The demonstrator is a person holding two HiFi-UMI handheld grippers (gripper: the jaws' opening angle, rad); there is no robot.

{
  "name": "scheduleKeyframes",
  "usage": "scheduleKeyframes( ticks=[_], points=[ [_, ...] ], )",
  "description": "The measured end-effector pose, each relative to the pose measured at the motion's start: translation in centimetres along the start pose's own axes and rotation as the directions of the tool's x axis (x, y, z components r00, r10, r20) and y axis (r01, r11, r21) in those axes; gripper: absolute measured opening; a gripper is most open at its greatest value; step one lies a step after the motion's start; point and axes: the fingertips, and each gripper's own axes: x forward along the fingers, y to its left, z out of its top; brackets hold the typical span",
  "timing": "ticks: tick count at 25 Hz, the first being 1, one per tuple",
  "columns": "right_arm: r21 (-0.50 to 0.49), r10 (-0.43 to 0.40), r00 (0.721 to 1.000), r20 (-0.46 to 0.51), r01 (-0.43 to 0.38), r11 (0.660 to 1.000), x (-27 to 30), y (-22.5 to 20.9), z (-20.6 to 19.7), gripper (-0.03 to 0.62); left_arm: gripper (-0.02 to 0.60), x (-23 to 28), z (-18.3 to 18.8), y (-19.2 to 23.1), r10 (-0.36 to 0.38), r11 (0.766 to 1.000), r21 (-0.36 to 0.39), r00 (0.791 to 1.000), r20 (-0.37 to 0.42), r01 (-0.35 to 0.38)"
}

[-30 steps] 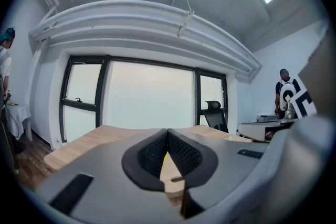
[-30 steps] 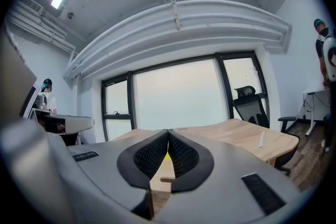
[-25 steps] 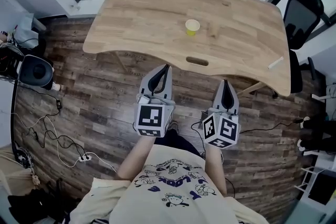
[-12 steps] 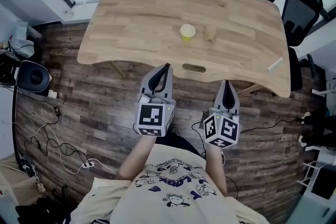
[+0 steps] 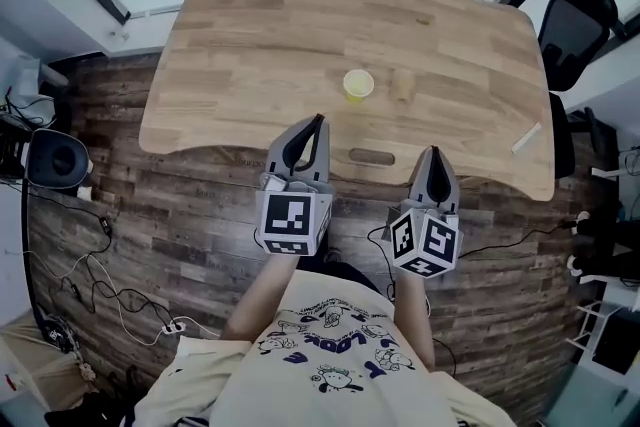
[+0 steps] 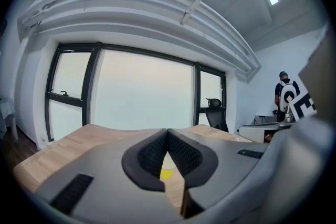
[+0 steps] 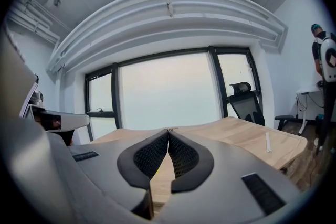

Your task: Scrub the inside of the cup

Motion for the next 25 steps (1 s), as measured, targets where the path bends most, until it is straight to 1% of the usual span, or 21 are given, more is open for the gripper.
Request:
scheduleKeyframes(
  ticks=[8,13,18,25],
  points=[
    [-0.023,-0.016,1.0,-0.022,0.015,1.0,4.1,1.1,-0.2,0.018,0.002,3.6,-0.3,3.1,-0.012,1.0,-0.025,1.0,-0.025,0.012],
    [-0.025,-0.033,0.999,-0.032,0.032,0.999,6.1,1.6,-0.6,0.02,0.002,5.3,-0.6,4.7,-0.023,0.999,-0.028,0.999,-0.037,0.022],
    [-0.028,-0.033,0.998,-0.047,0.032,0.999,7.6,2.3,-1.0,0.014,0.002,6.6,-1.1,5.5,-0.058,0.998,-0.032,0.997,-0.06,0.056],
    [-0.024,-0.059,0.996,-0.07,0.058,0.998,9.0,2.4,-1.7,0.029,0.003,8.0,-1.7,6.3,-0.071,0.997,-0.036,0.994,-0.08,0.069]
  ],
)
